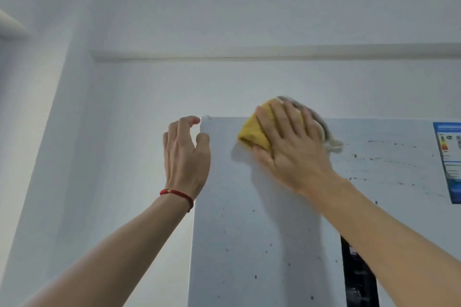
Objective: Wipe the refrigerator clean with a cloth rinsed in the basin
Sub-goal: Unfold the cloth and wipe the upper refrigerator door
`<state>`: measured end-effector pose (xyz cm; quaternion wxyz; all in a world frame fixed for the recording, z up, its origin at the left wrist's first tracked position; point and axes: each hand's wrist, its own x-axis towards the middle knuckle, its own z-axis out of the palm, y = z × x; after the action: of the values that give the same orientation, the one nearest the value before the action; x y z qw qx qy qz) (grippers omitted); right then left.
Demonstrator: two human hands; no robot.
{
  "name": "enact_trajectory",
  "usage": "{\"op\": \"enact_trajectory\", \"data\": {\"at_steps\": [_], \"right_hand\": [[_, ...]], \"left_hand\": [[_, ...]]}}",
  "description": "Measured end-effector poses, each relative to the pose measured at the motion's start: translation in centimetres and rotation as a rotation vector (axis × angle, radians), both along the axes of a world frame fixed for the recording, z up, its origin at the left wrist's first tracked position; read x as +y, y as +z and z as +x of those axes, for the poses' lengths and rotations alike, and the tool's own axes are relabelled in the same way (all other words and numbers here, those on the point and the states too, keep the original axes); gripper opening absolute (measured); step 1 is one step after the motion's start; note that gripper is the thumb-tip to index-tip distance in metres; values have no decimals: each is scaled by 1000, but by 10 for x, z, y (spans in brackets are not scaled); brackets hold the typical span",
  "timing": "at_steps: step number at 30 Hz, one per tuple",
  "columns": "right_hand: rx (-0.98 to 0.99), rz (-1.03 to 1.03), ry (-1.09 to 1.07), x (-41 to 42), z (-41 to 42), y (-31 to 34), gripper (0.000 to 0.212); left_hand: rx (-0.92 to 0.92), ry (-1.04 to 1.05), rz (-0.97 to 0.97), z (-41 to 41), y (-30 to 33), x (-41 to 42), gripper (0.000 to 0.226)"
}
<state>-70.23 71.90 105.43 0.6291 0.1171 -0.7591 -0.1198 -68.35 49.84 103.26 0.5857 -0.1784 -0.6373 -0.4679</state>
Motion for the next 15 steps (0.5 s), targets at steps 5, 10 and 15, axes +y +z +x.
{"op": "enact_trajectory", "data": {"at_steps": [5, 10, 15], "right_hand": [[-34, -581, -41, 62, 11, -11, 81], [7, -349, 87, -47, -4, -23, 75], [-23, 377, 85, -29, 3, -15, 73]], "left_hand": [[-50, -68, -198, 2, 7, 9, 55], [-24, 127, -218, 6, 15, 15, 51], [113, 197, -316, 9, 19, 61, 49]]}}
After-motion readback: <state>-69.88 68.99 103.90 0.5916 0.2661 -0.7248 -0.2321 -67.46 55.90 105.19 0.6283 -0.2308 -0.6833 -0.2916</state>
